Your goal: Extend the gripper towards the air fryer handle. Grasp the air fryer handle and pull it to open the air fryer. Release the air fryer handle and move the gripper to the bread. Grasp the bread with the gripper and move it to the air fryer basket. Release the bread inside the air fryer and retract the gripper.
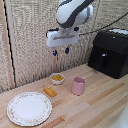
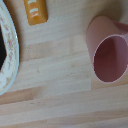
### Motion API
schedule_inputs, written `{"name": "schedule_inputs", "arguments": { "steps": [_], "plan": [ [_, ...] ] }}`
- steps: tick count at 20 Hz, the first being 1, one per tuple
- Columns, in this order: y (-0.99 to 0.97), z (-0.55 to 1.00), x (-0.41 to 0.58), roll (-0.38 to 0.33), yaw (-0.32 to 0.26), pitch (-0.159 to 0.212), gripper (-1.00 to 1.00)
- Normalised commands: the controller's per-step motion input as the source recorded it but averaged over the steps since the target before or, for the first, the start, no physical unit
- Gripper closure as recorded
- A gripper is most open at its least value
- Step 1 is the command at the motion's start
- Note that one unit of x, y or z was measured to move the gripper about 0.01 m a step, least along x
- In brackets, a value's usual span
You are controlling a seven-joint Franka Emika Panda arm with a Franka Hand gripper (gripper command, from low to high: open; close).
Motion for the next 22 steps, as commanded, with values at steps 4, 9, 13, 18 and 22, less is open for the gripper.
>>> {"name": "schedule_inputs", "arguments": {
  "steps": [4,9,13,18,22],
  "plan": [
    [0.06,0.0,0.0,-0.137,-0.312,-0.002,-1.0],
    [0.0,0.0,0.077,-0.169,-0.351,0.0,-1.0],
    [-0.01,0.05,0.206,-0.276,-0.281,0.0,-1.0],
    [-0.03,0.0,0.077,-0.362,-0.206,0.0,-1.0],
    [-0.04,-0.03,0.007,-0.375,-0.183,0.0,-1.0]
  ]
}}
